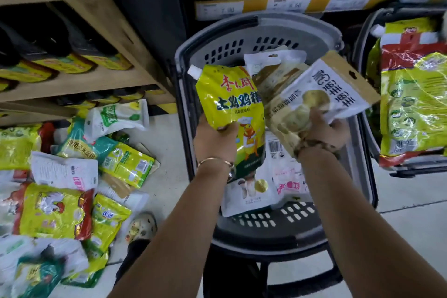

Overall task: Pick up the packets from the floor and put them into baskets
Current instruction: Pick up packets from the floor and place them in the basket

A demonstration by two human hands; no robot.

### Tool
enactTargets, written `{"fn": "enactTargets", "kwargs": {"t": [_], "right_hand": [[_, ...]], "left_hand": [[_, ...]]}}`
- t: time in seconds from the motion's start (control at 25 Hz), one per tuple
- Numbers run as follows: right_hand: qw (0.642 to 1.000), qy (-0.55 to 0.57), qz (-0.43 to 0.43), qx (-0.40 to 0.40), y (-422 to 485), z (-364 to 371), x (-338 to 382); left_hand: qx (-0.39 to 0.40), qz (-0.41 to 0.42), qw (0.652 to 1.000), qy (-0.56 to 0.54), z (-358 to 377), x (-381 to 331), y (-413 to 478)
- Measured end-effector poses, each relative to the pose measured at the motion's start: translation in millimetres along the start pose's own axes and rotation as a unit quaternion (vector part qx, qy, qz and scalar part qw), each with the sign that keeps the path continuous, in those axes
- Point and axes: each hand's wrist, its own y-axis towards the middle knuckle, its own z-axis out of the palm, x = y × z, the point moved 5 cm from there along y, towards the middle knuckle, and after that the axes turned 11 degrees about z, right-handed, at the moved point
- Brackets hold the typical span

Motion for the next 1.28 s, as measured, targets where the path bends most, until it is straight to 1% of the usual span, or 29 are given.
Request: {"fn": "enactTargets", "kwargs": {"t": [0.08, 0.2, 0.32, 0.4, 0.52, 0.6, 0.68, 0.76, 0.84, 0.96, 1.04, 1.12, 1.16, 1.2, 1.24, 1.28], "right_hand": [[1.0, -0.017, 0.001, -0.01, 19, 20, -6], [0.999, -0.017, -0.002, -0.031, 46, 37, -13], [0.998, -0.067, 0.004, -0.016, 66, 50, -23], [0.993, -0.118, 0.003, -0.026, 70, 52, -26], [0.983, -0.156, -0.068, -0.065, 62, 43, -17], [0.978, -0.163, -0.114, -0.066, 53, 32, -8], [0.974, -0.155, -0.163, -0.028, 43, 23, 3], [0.961, -0.152, -0.23, 0.032, 38, 21, 18], [0.943, -0.166, -0.27, 0.099, 39, 31, 30], [0.918, -0.236, -0.272, 0.167, 49, 63, 32], [0.902, -0.291, -0.272, 0.168, 56, 81, 28], [0.882, -0.35, -0.288, 0.13, 64, 91, 26], [0.859, -0.386, -0.32, 0.102, 65, 95, 27], [0.826, -0.416, -0.374, 0.07, 62, 97, 30], [0.787, -0.433, -0.436, 0.053, 54, 101, 33], [0.743, -0.445, -0.497, 0.056, 44, 106, 33]], "left_hand": [[0.0, 0.006, 1.0, 0.026, 25, 6, 18], [-0.006, 0.011, 0.999, 0.032, 45, 22, 42], [-0.027, 0.004, 0.999, 0.029, 54, 39, 60], [-0.027, 0.005, 0.999, 0.025, 60, 45, 67], [-0.018, 0.003, 0.999, 0.03, 64, 51, 73], [-0.028, 0.0, 0.998, 0.062, 60, 52, 73], [-0.026, 0.025, 0.995, 0.088, 58, 50, 72], [-0.018, 0.039, 0.996, 0.075, 60, 48, 71], [-0.004, 0.044, 0.996, 0.076, 64, 49, 75], [0.022, 0.024, 0.986, 0.163, 70, 55, 88], [0.029, -0.001, 0.98, 0.198, 71, 59, 96], [0.025, -0.014, 0.975, 0.219, 70, 60, 94], [0.026, -0.004, 0.972, 0.233, 70, 58, 89], [0.032, 0.03, 0.966, 0.257, 72, 55, 83], [0.045, 0.087, 0.951, 0.294, 76, 50, 76], [0.07, 0.152, 0.927, 0.336, 81, 46, 69]]}}
